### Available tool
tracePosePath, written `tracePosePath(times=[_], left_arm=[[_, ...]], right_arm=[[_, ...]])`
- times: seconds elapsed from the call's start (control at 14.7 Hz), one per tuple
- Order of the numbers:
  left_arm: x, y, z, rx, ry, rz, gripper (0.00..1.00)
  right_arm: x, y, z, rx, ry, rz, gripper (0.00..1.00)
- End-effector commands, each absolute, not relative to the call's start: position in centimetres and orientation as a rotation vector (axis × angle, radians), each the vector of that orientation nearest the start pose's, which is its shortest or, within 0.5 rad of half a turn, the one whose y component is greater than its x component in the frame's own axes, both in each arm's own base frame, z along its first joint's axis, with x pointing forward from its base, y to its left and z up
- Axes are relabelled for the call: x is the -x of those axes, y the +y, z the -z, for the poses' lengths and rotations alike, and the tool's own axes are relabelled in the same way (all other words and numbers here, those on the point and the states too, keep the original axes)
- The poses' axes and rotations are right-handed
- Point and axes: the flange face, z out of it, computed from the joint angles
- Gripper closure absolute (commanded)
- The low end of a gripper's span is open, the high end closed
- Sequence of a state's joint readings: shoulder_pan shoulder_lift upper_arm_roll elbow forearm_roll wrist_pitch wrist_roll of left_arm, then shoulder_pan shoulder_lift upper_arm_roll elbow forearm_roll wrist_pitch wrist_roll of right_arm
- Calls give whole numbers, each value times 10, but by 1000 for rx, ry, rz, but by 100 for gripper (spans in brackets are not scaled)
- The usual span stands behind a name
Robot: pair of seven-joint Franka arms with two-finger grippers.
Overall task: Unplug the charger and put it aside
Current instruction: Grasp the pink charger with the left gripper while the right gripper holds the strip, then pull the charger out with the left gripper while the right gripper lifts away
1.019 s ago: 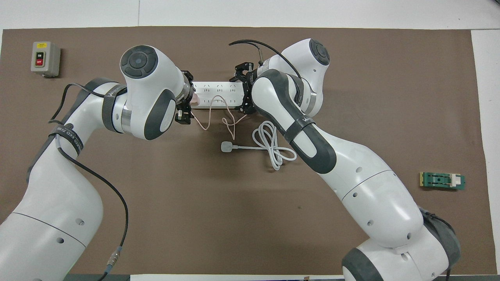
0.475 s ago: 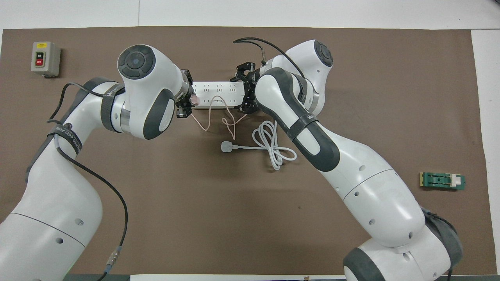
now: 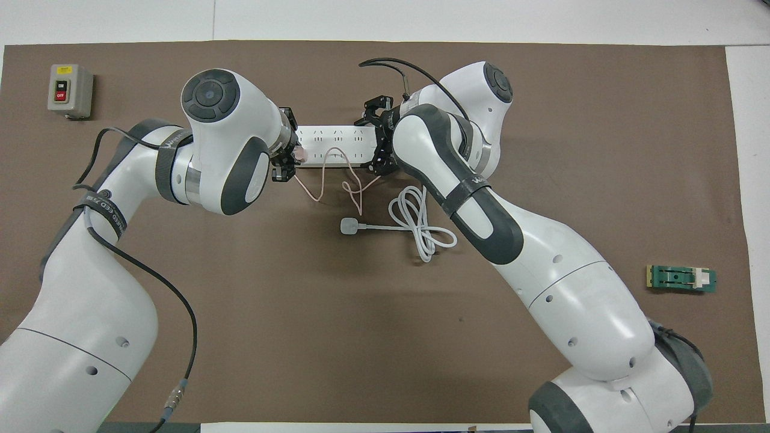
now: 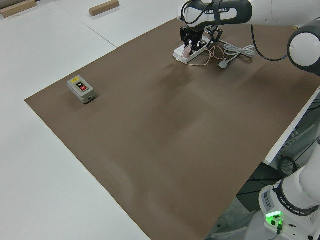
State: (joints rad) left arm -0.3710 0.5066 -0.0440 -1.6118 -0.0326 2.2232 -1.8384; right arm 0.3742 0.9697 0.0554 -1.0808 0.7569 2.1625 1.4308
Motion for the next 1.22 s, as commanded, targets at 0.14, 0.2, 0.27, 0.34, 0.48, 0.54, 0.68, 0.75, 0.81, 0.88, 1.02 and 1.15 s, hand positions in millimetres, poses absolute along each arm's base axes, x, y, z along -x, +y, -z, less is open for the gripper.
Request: tracePosePath(times=[0.14,0.2,0.27,0.34,0.48,0.54,0.68,0.75,0.81,0.88,1.02,1.15], left_arm=[[-633,-277,-349,2424,-2157,26,100],[-637,-276,-357,2418,-2144,19,100],[-643,-273,-368,2412,-2130,25,100],[-646,-271,-375,2401,-2125,19,100],[-655,-253,-388,2364,-2133,3,100],[-658,-246,-400,2357,-2147,6,100],[-660,-228,-419,2391,-2095,4,100],[-657,-213,-437,2443,-2041,-8,100],[-656,-192,-449,2475,-1978,-24,100],[-656,-170,-458,2487,-1941,-46,100],[-653,-123,-476,2556,-1842,-107,100],[-646,-42,-495,2663,-1656,-197,100]], right_arm=[[-721,343,-239,1867,1706,-578,38],[-721,344,-239,1869,1705,-580,38],[-721,344,-239,1867,1705,-580,38],[-721,343,-239,1868,1706,-580,37],[-721,344,-239,1868,1705,-581,37],[-721,343,-239,1868,1706,-580,37],[-721,343,-239,1868,1706,-577,37],[-721,343,-239,1868,1706,-577,37],[-721,344,-240,1869,1705,-581,34],[-722,341,-241,1869,1710,-591,20],[-728,334,-267,1845,1698,-580,0],[-733,312,-318,1812,1725,-585,0]])
